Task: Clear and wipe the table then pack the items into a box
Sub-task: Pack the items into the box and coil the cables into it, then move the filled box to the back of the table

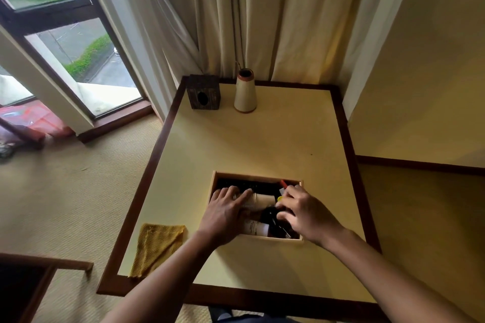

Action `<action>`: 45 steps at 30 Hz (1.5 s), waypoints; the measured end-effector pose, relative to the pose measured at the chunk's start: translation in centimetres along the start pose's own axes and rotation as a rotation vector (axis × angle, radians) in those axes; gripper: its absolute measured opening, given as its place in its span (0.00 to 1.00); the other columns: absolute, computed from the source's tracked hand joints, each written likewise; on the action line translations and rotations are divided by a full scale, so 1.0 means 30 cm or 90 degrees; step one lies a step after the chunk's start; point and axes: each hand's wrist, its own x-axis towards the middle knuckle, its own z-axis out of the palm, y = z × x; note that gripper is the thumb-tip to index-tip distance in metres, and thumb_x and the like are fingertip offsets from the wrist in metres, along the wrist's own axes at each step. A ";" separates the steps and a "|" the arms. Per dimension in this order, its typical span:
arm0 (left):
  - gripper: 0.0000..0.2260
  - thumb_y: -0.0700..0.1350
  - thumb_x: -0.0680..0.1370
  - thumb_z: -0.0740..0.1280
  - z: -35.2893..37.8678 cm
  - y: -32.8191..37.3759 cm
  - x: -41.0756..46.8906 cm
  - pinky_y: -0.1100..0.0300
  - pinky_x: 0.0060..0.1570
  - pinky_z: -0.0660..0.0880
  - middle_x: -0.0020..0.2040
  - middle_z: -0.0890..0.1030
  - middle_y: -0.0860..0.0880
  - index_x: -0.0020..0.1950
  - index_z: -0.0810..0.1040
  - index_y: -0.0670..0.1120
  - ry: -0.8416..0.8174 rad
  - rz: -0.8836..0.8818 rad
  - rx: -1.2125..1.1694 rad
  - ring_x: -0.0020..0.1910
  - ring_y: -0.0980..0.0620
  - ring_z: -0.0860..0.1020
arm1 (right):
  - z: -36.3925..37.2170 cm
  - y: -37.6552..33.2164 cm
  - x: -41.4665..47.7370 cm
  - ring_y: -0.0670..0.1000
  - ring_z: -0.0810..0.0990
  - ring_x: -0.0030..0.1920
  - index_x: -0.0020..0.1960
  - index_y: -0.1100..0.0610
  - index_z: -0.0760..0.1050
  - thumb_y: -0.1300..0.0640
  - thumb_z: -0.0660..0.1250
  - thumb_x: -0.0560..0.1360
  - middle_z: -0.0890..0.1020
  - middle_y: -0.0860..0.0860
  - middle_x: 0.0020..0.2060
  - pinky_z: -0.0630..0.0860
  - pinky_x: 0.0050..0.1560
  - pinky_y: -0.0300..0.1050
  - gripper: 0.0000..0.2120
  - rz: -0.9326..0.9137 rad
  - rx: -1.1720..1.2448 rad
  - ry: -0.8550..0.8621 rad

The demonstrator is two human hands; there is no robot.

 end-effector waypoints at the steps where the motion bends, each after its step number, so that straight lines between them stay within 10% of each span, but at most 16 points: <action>1: 0.27 0.59 0.82 0.59 0.001 0.000 0.000 0.48 0.71 0.68 0.69 0.73 0.46 0.80 0.61 0.56 0.003 0.003 0.001 0.66 0.44 0.72 | 0.019 0.012 0.000 0.52 0.78 0.52 0.52 0.56 0.84 0.58 0.77 0.71 0.81 0.50 0.50 0.81 0.47 0.47 0.10 -0.021 -0.027 0.033; 9: 0.27 0.58 0.83 0.58 -0.010 0.009 -0.006 0.48 0.73 0.67 0.70 0.71 0.46 0.81 0.60 0.55 -0.012 0.013 0.015 0.68 0.45 0.71 | 0.145 0.060 -0.030 0.56 0.79 0.50 0.47 0.54 0.84 0.55 0.72 0.72 0.83 0.52 0.46 0.76 0.46 0.51 0.05 -0.067 -0.267 0.057; 17: 0.28 0.58 0.83 0.55 -0.040 0.037 -0.023 0.36 0.76 0.60 0.76 0.63 0.40 0.81 0.60 0.49 0.088 -0.041 0.083 0.78 0.37 0.60 | 0.168 0.006 -0.077 0.49 0.69 0.69 0.73 0.55 0.73 0.57 0.62 0.82 0.72 0.51 0.69 0.72 0.66 0.43 0.19 0.198 0.188 0.275; 26: 0.23 0.61 0.83 0.57 0.007 -0.053 -0.118 0.47 0.72 0.70 0.71 0.77 0.48 0.78 0.68 0.58 0.119 -0.419 -0.665 0.71 0.46 0.74 | 0.251 -0.017 -0.114 0.46 0.62 0.77 0.80 0.54 0.61 0.53 0.51 0.87 0.65 0.48 0.78 0.59 0.75 0.41 0.22 0.440 0.731 0.285; 45: 0.18 0.57 0.85 0.54 -0.088 -0.018 0.052 0.46 0.60 0.78 0.57 0.83 0.52 0.71 0.75 0.57 0.174 -0.299 -0.760 0.58 0.50 0.80 | 0.104 0.013 -0.031 0.40 0.57 0.77 0.81 0.46 0.57 0.46 0.48 0.86 0.60 0.39 0.79 0.53 0.72 0.40 0.23 0.406 0.779 0.329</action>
